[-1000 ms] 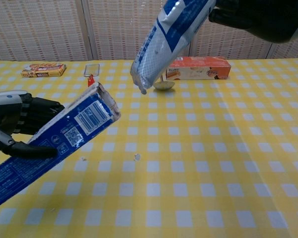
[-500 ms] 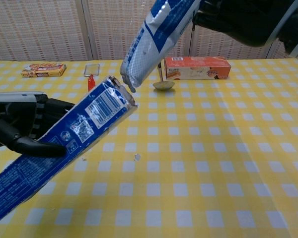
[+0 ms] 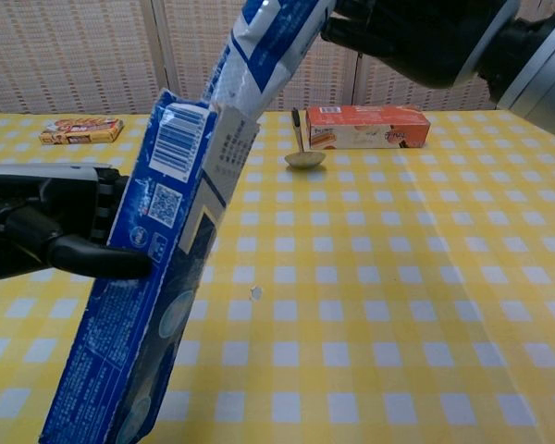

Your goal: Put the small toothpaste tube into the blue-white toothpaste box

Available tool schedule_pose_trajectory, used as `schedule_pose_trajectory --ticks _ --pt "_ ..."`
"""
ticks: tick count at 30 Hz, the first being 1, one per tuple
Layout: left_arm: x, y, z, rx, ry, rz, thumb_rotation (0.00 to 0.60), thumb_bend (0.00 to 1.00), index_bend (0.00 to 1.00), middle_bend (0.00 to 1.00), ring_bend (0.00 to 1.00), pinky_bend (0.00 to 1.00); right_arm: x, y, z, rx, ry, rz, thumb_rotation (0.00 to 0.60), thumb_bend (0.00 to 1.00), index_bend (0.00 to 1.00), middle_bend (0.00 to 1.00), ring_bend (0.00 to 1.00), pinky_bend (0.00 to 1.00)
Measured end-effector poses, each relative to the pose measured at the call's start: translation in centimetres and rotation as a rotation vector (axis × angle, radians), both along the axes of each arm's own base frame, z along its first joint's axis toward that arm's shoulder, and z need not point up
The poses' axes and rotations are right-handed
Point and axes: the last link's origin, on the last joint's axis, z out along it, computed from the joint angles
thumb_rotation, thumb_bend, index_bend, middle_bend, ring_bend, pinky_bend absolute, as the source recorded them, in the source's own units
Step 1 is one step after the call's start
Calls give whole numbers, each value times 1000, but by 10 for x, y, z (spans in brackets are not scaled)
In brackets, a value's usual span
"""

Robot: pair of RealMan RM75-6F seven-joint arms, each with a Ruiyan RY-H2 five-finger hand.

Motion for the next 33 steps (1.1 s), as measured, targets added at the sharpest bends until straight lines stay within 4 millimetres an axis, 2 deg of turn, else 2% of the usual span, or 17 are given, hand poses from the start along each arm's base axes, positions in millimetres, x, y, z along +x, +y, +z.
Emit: schedule_pose_trajectory --ticks 9,18,33 --pt "-4 10 1 8 1 17 600 272 500 572 435 408 2 0 -1 33 -34 -3 600 574 771 608 760 952" --pt "-5 15 3 34 0 22 600 272 511 572 442 417 2 3 -7 42 13 6 600 574 771 608 762 952" --pt "-2 14 5 50 -1 10 600 272 512 572 443 419 8 10 -36 81 120 20 600 574 771 608 759 952"
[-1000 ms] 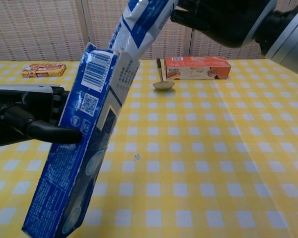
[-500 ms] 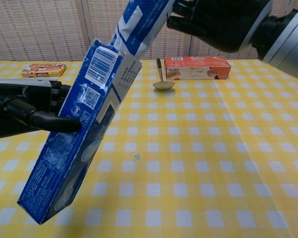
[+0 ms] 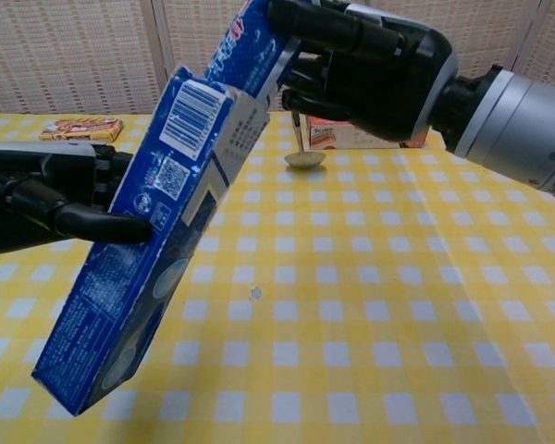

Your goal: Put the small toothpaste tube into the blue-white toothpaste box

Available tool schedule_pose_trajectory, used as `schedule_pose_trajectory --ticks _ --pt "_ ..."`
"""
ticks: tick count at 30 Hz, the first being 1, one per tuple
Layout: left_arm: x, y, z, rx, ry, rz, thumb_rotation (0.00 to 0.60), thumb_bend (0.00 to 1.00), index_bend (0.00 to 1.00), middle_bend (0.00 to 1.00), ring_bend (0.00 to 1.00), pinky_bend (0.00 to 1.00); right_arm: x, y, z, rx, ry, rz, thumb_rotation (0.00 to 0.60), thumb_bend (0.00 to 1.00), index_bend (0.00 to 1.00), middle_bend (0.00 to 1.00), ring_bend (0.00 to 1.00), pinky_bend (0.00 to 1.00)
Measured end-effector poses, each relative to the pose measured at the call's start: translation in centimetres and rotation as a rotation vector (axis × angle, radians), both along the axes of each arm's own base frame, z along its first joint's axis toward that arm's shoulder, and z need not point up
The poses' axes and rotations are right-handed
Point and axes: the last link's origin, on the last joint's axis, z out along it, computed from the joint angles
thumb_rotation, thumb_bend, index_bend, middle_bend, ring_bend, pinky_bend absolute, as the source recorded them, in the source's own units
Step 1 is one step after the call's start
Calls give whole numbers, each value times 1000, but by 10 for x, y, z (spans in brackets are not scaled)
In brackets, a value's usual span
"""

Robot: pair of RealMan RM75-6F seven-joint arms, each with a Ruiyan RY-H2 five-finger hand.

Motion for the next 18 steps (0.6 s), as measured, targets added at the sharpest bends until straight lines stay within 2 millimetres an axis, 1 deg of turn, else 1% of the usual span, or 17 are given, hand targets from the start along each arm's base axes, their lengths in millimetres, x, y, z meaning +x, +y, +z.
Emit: schedule_pose_trajectory --ticks 6,7,9,12,14,15,16,17,18 --pt "-1 2 1 10 -2 3 600 272 513 572 444 420 2 4 -7 -6 48 13 600 574 771 607 755 951" --pt "-1 2 1 10 -2 2 600 272 513 572 444 420 2 5 -8 -9 57 15 600 574 769 597 743 939" --pt "-1 1 1 11 1 -2 600 272 513 572 444 420 3 7 -9 -8 63 16 600 574 720 545 692 884" --pt "0 1 1 13 3 -5 600 272 513 572 444 420 4 9 -6 -7 49 14 600 574 459 382 532 700" --pt "-1 1 2 13 5 -5 600 272 513 572 444 420 3 9 -1 -20 26 12 600 573 215 266 400 549" --pt "-1 1 2 13 6 -6 600 272 513 572 445 420 3 9 1 -26 15 12 600 568 144 228 361 502" --pt "-1 1 1 11 7 -6 600 272 513 572 444 419 2 9 4 -34 1 13 600 554 63 170 304 434" --pt "-1 0 1 10 7 -7 600 272 513 572 444 419 2 9 6 -38 -7 17 600 533 16 113 258 375" --pt "0 0 1 9 7 -9 600 272 513 572 444 419 1 9 8 -42 -14 21 600 515 2 76 229 342"
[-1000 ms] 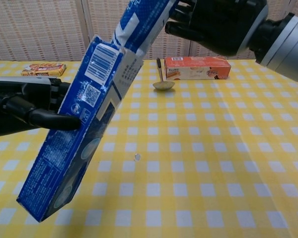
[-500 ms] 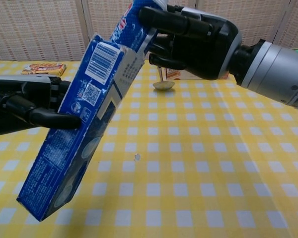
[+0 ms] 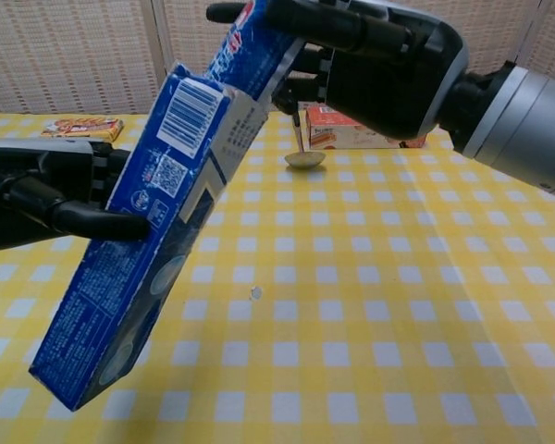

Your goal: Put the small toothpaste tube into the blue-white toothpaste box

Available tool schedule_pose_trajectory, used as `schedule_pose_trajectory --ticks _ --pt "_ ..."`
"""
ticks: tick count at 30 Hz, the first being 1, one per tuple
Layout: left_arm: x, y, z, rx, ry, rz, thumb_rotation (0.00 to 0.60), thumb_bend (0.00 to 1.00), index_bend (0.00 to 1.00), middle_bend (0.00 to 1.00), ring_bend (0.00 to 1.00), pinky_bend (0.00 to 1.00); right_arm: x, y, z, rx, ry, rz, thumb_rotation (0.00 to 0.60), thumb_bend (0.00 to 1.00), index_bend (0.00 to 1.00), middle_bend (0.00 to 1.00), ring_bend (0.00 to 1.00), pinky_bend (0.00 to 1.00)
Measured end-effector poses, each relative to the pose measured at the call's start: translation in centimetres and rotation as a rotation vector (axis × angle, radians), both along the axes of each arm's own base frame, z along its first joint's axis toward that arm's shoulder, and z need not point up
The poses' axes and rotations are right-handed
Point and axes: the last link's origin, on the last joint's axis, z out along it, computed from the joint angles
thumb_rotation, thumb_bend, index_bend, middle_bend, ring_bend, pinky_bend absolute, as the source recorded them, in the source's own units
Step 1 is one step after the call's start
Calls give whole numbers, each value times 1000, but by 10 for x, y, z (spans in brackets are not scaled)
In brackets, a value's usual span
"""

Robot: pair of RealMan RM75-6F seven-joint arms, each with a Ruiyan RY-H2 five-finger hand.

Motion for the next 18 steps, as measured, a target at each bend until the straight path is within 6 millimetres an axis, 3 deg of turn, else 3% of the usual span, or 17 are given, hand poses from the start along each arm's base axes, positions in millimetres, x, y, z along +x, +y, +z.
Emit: schedule_pose_trajectory --ticks 3,9,18 --pt "1 0 -1 -2 -5 -4 600 272 513 572 444 420 -2 1 4 -6 -1 21 600 458 0 0 145 262" --pt "4 -1 -1 -1 -17 -12 600 272 514 572 445 420 -3 4 4 8 12 42 600 438 0 0 163 240" --pt "-3 3 0 31 21 -29 600 272 543 612 480 451 -19 2 26 -99 16 26 600 436 0 0 146 227"
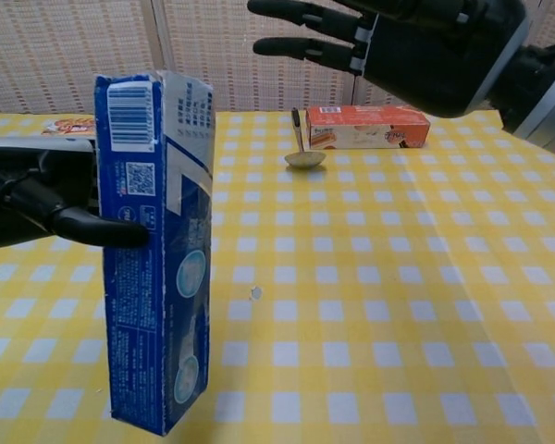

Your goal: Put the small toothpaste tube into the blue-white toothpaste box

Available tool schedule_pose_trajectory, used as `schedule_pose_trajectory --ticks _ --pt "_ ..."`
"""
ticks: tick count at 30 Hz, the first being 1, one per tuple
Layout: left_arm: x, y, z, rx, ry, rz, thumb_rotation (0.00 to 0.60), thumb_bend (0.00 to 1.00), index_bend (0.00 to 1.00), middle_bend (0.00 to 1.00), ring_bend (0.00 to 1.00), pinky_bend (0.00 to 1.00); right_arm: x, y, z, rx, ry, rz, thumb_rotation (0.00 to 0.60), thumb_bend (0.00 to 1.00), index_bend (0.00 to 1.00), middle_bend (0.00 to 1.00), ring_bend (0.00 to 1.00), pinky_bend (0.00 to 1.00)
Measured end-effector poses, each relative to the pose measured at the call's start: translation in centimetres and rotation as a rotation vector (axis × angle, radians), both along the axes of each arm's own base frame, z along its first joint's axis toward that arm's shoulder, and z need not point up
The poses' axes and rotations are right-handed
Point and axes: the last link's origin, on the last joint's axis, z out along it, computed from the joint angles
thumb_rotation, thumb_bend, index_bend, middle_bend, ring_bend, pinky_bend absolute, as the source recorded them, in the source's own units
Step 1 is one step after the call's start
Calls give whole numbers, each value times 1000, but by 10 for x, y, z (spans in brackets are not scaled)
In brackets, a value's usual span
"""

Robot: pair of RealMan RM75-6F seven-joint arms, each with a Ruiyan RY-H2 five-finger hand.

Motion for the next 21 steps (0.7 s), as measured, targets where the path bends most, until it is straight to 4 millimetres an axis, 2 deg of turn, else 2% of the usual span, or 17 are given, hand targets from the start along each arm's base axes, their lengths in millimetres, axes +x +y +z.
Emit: schedule_pose_trajectory --ticks 4,10,18,21 --pt "-7 6 0 55 71 -35 600 274 577 660 519 489 -26 2 23 -114 77 -30 600 436 0 0 181 226" --pt "-21 19 -2 184 221 -102 600 274 605 691 545 513 -70 13 56 -184 151 -76 600 436 0 0 238 227" --pt "-38 35 -7 403 470 -214 600 274 612 700 550 521 -106 28 69 -224 249 -80 600 435 0 0 202 214" --pt "-44 38 -14 461 549 -239 600 273 601 700 544 519 -115 32 72 -281 307 -85 600 435 0 0 135 127"
